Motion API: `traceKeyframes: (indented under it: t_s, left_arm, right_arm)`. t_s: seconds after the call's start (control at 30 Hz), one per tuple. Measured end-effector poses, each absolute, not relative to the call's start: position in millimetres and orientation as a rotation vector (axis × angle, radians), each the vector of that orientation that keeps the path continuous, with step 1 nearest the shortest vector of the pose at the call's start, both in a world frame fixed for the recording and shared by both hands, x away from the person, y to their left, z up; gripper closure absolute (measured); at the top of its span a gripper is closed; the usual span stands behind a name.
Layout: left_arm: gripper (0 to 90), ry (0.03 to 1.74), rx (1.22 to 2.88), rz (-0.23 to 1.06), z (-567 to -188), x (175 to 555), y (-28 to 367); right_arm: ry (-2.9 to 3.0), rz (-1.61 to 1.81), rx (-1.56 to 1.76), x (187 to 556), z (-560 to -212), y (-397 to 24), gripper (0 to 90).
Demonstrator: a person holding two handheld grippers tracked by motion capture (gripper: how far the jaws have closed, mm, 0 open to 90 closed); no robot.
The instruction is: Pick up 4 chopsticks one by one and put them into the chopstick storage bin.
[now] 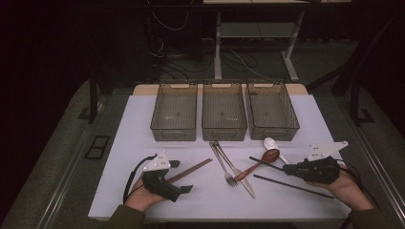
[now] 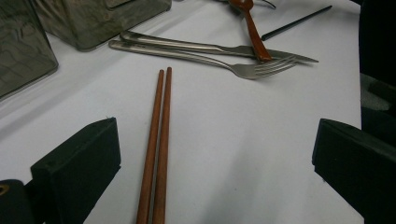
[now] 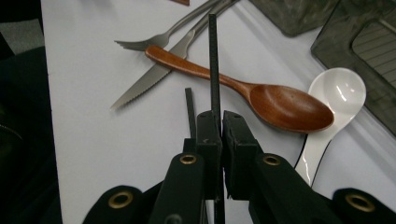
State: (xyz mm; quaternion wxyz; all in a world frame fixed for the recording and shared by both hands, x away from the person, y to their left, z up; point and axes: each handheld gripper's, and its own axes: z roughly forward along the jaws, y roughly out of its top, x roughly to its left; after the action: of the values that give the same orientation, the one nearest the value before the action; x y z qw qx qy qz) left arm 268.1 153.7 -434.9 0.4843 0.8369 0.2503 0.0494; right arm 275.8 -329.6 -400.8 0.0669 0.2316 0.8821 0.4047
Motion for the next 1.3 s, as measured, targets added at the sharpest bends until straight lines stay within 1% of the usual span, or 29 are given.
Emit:
traceKeyframes:
  t_s: [0.3,0.7,1.3]
  left_arm:
    - [0.0,0.615,2.029,0.124,-434,268,154]
    - [0.0,0.629,2.019,0.137,-431,269,156]
    - [0.0,0.648,2.045,0.167,-434,270,160]
  right_arm:
    - [2.621,1.257,0.69,282,-391,-321,85.6]
    - [2.57,1.311,0.741,288,-386,-305,85.6]
    - [2.569,1.294,0.757,317,-385,-264,85.6]
